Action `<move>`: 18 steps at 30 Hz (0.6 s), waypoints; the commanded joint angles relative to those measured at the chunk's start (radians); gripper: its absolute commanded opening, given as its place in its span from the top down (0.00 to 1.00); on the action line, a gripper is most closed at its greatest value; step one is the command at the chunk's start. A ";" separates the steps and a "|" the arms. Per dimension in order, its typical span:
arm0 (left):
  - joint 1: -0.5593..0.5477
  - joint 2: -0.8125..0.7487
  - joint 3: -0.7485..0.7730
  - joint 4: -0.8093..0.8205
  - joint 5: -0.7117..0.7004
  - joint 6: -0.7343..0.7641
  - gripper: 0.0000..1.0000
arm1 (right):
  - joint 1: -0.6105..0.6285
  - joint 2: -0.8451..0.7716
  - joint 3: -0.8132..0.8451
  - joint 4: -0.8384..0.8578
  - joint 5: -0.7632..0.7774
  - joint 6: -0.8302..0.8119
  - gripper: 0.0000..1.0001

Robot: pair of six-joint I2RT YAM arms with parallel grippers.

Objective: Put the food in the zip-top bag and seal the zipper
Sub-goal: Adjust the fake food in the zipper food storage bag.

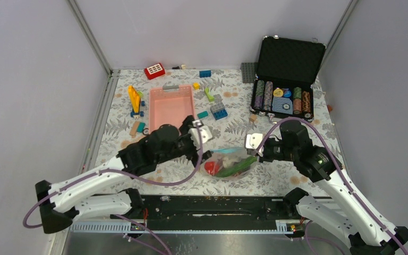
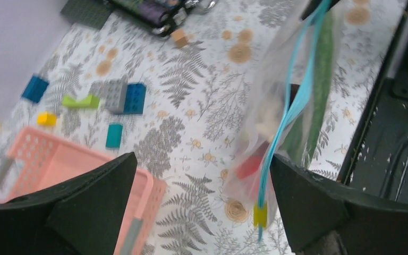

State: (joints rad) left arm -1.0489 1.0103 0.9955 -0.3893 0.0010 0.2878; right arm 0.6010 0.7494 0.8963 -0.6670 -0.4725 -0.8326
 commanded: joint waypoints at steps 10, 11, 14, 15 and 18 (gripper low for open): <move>0.089 -0.421 -0.552 0.670 0.049 -0.354 0.01 | -0.005 0.021 -0.009 0.093 0.078 0.173 0.99; 0.095 -0.426 -0.576 0.703 0.090 -0.350 0.01 | -0.005 0.019 -0.012 0.097 0.078 0.178 0.99; 0.122 -0.393 -0.595 0.738 0.165 -0.361 0.01 | -0.005 0.007 -0.021 0.111 0.071 0.190 0.99; 0.131 -0.372 -0.596 0.746 0.192 -0.367 0.01 | -0.004 0.005 -0.023 0.115 0.067 0.192 0.98; 0.159 -0.301 -0.609 0.816 0.250 -0.410 0.02 | -0.005 0.004 -0.020 0.124 0.080 0.214 0.99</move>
State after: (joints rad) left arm -0.9218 0.6411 0.4004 0.2375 0.1188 -0.0616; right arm 0.6010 0.7647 0.8753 -0.5922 -0.4088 -0.6659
